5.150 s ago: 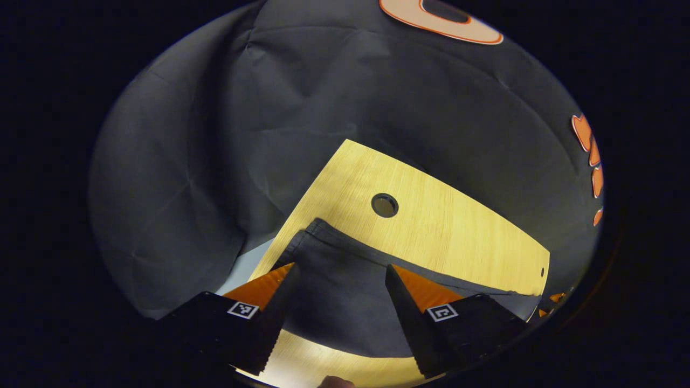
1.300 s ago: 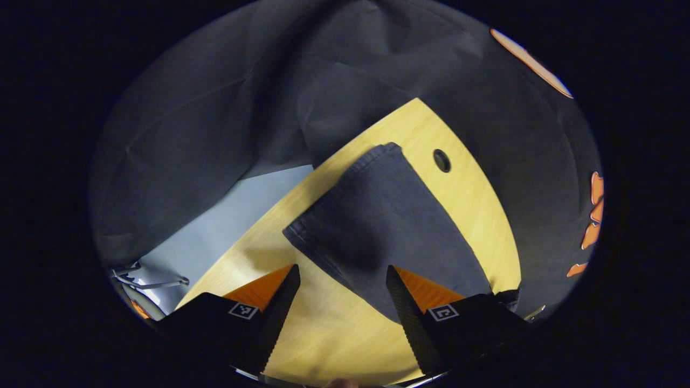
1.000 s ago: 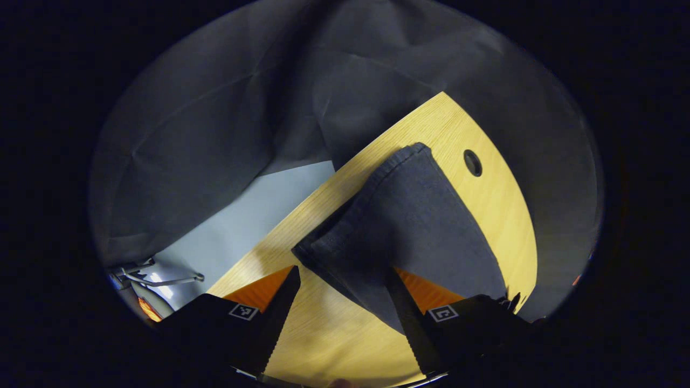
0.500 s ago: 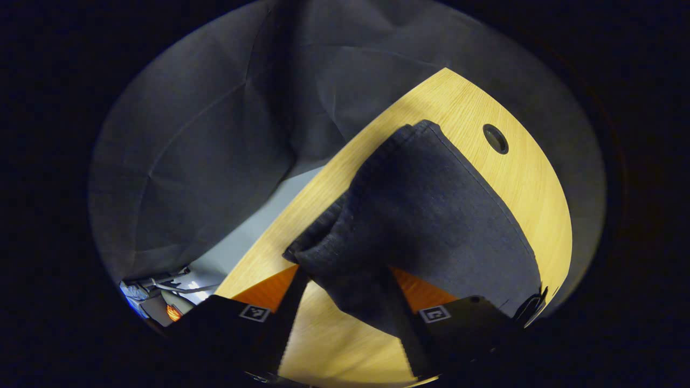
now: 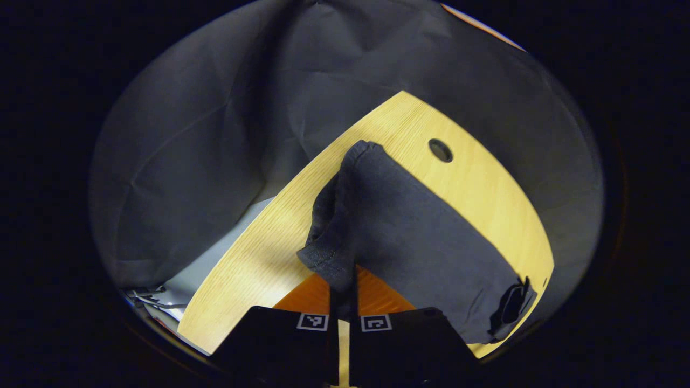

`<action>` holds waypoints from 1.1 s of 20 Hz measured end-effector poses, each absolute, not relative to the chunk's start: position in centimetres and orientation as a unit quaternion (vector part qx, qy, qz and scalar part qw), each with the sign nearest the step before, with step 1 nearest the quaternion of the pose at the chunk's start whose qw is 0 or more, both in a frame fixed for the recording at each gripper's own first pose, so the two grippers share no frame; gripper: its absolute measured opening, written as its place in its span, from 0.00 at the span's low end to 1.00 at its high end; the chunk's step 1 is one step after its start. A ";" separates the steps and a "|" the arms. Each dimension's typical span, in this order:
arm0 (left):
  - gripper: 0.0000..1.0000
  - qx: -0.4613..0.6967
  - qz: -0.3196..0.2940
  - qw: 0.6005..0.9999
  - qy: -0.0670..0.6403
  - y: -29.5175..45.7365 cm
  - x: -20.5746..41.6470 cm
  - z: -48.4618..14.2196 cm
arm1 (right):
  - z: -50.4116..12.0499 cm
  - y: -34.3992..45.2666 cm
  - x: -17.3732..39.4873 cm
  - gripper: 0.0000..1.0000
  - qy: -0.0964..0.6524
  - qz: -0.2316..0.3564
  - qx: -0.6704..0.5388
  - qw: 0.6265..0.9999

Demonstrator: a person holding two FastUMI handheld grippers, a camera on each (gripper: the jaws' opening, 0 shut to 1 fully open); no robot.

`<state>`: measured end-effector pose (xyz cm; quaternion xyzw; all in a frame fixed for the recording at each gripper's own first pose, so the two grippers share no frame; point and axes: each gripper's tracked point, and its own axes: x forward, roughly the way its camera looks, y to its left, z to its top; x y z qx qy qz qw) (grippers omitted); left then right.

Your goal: Grasp the waist and the cuffs of the jeans and fold them to make the two legs overlap; first hold the waist and fold one-third of the jeans toward the cuffs, then hold the cuffs and fold the remaining one-third in the same direction to finish folding.

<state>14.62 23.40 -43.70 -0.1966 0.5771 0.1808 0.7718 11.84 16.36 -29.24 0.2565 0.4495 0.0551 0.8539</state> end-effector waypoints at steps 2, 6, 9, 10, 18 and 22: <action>0.07 -0.194 0.160 0.794 0.553 21.8 14.5 -40.5 | -28.3 15.6 12.1 0.96 0.434 0.055 0.247 0.865; 0.07 -0.174 0.102 0.837 0.508 16.8 14.9 -32.5 | -27.5 14.2 12.1 0.98 0.420 0.061 0.231 0.875; 0.07 -0.150 0.054 0.859 0.486 12.3 15.3 -28.5 | -26.9 13.4 11.9 0.99 0.407 0.068 0.217 0.885; 0.07 -0.145 0.042 0.865 0.479 10.8 15.4 -27.2 | -26.8 13.0 12.0 0.99 0.404 0.068 0.211 0.887; 0.07 -0.127 -0.059 0.876 0.462 -4.3 15.5 -21.7 | -25.4 10.9 12.3 0.99 0.381 0.079 0.195 0.901; 0.07 -0.114 -0.096 0.866 0.478 -11.1 15.0 -22.9 | -24.3 9.9 12.3 0.99 0.362 0.085 0.182 0.910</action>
